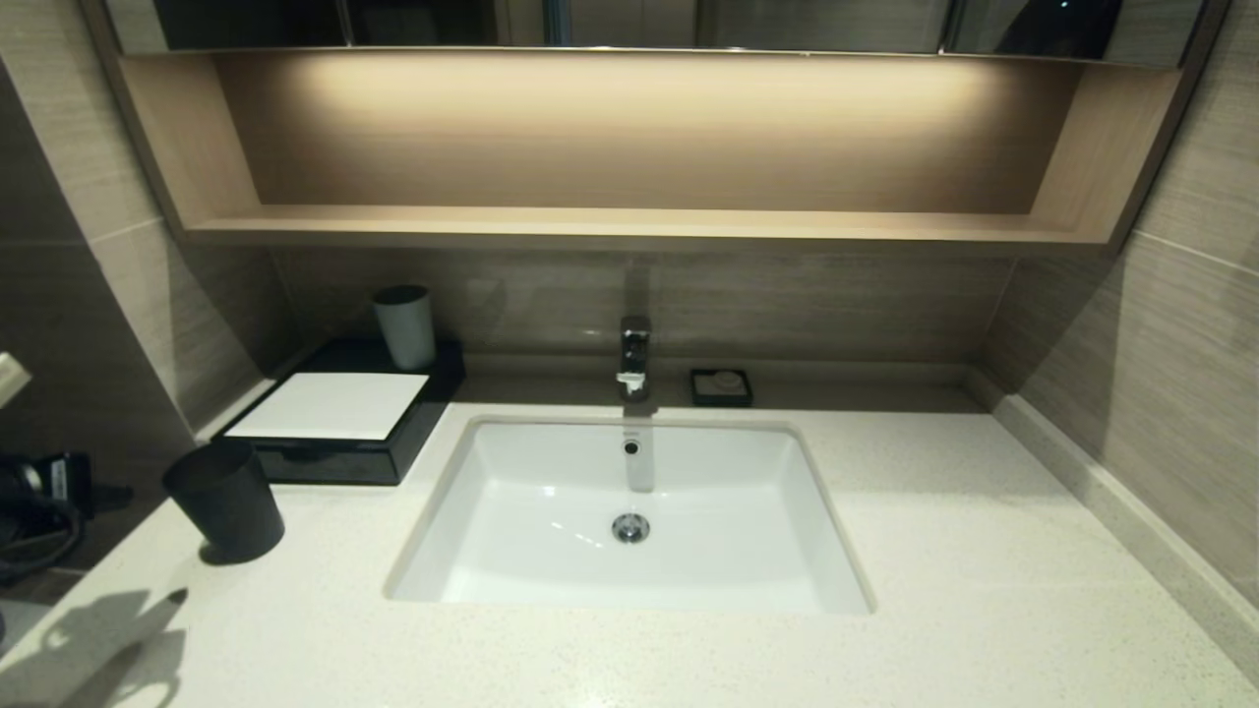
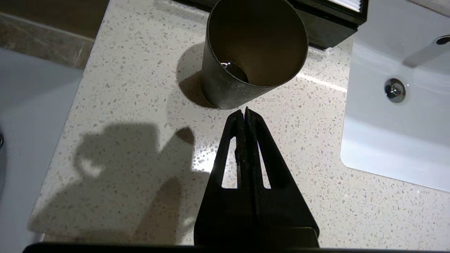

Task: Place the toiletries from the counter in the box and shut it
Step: Pick up the cup

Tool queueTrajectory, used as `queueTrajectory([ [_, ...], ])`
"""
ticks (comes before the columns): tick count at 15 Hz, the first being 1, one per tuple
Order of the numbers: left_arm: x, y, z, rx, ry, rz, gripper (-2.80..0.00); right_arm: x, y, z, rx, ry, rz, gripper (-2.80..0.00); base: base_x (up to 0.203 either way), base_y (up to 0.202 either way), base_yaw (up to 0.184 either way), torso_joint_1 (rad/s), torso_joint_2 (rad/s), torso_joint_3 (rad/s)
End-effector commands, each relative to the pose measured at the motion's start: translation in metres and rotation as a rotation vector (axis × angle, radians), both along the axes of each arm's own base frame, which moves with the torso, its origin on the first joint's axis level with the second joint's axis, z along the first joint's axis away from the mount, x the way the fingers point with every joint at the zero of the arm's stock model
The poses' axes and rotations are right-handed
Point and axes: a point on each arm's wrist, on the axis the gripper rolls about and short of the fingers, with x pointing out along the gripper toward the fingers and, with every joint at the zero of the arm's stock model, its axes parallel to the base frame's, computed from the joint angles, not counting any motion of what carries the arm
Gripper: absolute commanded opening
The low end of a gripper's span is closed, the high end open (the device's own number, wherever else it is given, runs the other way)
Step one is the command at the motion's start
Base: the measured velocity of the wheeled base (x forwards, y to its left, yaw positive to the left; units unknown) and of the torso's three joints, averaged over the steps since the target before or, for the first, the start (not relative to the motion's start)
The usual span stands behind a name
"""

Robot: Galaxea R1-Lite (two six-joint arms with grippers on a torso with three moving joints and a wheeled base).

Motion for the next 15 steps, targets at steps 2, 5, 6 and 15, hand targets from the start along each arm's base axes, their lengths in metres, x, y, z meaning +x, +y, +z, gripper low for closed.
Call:
queueTrajectory([
  [2,-0.015,0.003,-0.016,0.016,-0.033,-0.022,-2.8,0.0,0.0,0.0,-0.001,0.001,0.0,-2.8,0.0,0.0,0.0,0.0,0.0,0.0],
  [5,-0.029,0.001,-0.031,0.0,-0.027,-0.071,-2.8,0.0,0.0,0.0,-0.001,0.001,0.0,-2.8,0.0,0.0,0.0,0.0,0.0,0.0],
  [6,-0.034,0.001,-0.035,0.006,-0.044,-0.082,-2.8,0.0,0.0,0.0,-0.001,0.001,0.0,-2.8,0.0,0.0,0.0,0.0,0.0,0.0],
  [15,-0.045,0.0,-0.072,0.081,-0.175,-0.106,-2.8,0.0,0.0,0.0,-0.001,0.001,0.0,-2.8,0.0,0.0,0.0,0.0,0.0,0.0],
])
